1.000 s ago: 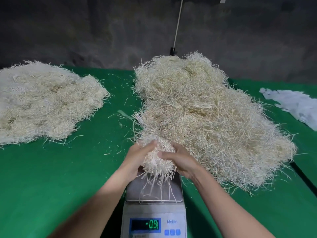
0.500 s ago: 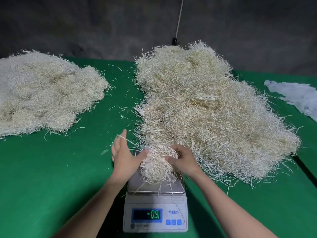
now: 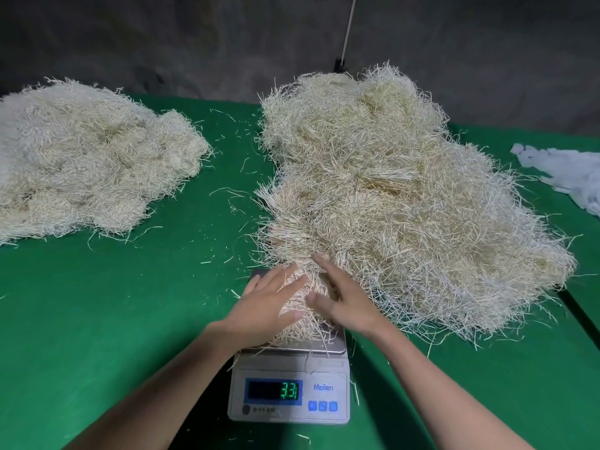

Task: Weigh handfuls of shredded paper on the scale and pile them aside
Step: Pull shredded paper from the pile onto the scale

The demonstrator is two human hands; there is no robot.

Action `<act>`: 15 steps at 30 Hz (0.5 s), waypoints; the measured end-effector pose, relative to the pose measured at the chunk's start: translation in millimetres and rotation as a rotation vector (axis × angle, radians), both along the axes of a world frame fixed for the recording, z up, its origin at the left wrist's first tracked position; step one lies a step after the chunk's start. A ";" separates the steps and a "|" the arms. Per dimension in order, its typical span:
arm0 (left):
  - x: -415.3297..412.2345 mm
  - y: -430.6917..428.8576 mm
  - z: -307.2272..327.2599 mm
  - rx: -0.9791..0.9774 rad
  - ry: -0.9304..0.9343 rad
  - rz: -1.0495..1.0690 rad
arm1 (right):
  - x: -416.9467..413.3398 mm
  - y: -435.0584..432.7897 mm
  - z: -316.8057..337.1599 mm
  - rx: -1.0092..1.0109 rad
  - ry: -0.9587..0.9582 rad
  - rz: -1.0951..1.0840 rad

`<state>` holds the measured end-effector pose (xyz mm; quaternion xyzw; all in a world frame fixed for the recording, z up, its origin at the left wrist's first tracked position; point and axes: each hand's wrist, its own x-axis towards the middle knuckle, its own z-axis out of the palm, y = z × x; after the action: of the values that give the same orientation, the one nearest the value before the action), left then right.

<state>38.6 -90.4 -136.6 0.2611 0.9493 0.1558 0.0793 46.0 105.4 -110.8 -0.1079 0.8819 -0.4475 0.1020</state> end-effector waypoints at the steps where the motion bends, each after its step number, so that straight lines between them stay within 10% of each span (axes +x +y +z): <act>1: 0.1 0.5 -0.9 -0.010 0.015 0.010 | 1.6 -0.7 -1.0 0.024 -0.003 0.052; 15: 9.7 -5.3 19.8 0.168 0.118 0.115 | 5.8 -3.0 -13.7 0.315 0.105 0.073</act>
<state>48.3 -95.8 -116.8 0.2205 0.9494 0.2234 -0.0077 51.8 102.4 -124.5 -0.1460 0.9407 -0.2935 0.0877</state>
